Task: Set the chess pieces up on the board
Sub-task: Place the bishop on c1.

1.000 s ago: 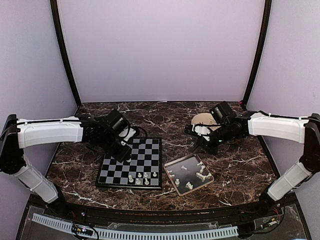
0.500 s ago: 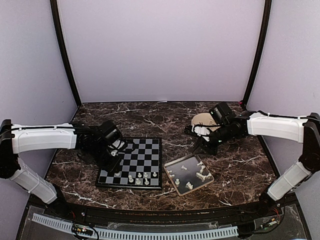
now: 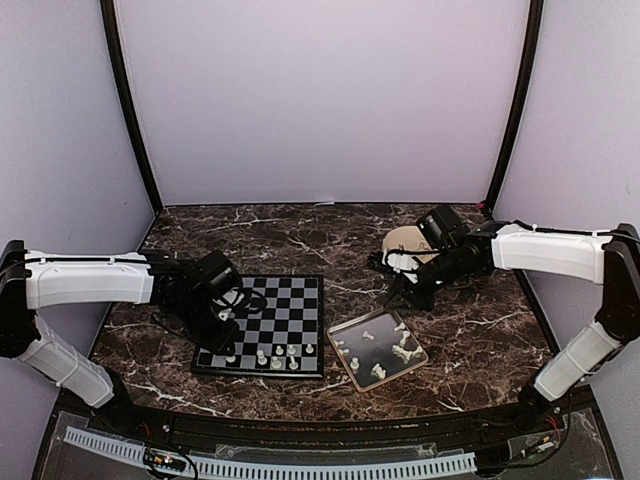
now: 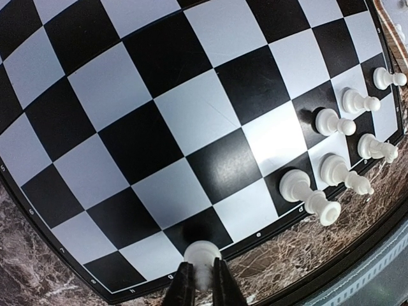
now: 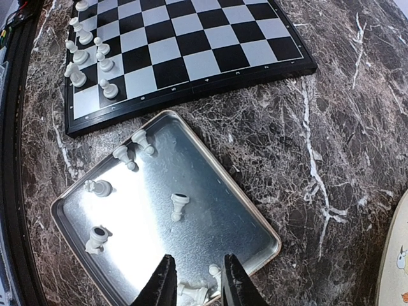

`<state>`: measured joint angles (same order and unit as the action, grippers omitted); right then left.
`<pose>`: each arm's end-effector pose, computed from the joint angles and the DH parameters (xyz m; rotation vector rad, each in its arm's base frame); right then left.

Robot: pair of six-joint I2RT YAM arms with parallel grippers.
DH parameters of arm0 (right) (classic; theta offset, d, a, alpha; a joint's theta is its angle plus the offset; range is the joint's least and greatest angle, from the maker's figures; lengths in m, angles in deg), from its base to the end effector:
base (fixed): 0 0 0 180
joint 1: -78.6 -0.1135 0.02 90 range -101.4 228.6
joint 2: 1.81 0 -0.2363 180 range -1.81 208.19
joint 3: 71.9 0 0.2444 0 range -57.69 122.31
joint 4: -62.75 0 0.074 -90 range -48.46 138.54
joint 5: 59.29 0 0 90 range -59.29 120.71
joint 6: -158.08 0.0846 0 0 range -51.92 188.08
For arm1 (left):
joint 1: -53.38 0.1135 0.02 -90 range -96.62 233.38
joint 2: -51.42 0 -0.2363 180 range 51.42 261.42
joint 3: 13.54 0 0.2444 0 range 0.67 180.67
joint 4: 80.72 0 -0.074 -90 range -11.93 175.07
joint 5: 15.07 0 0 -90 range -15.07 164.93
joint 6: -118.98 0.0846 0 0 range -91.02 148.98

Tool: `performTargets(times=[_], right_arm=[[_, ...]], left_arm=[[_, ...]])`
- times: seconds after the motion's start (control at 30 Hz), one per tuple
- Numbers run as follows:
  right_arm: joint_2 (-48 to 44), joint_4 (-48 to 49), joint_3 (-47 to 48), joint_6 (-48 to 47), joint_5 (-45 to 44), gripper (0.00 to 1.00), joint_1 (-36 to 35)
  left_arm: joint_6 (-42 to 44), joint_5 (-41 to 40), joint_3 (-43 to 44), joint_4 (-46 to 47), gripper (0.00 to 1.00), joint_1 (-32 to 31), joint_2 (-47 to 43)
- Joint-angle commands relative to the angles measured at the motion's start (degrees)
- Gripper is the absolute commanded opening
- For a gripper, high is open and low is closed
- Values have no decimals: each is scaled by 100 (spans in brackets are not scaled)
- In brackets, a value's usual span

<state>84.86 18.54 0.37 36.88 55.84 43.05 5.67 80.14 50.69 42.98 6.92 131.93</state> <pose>0.2406 0.2161 0.1601 -1.5365 2.0421 0.5953 0.1756 -0.1960 0.1271 0.6062 2.8582 -0.3650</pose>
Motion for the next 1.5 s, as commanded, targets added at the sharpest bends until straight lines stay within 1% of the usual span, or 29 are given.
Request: performTargets(times=[0.0,0.4,0.57,0.73,1.1,1.17,1.33,1.4,1.47], right_arm=[[26,37,133,-39,105,26,37],[35,16,140,-48,99,26,37],[10,36,109,-52,71,26,38],[-10,36,91,-46,76,26,38],[-63,38,78,-58,76,26,32],[-94,38,67,-51,78,26,36],[-155,-110,24,-147,79,26,39],[-133,-274,37,-278,1,27,29],[-17,-466,85,-374,-15,27,15]], left_arm=[[-56,31,-115,-52,4,-4,-73],[28,-22,-86,96,6,-4,150],[62,-41,-68,117,9,-4,226],[46,-48,-79,106,15,-4,228],[6,-44,-28,-30,23,-12,154],[25,-153,143,-201,25,-25,109],[223,-522,804,-521,35,-30,-102],[318,-561,1055,-396,38,-30,-114],[442,-501,1205,-41,38,-30,-119]])
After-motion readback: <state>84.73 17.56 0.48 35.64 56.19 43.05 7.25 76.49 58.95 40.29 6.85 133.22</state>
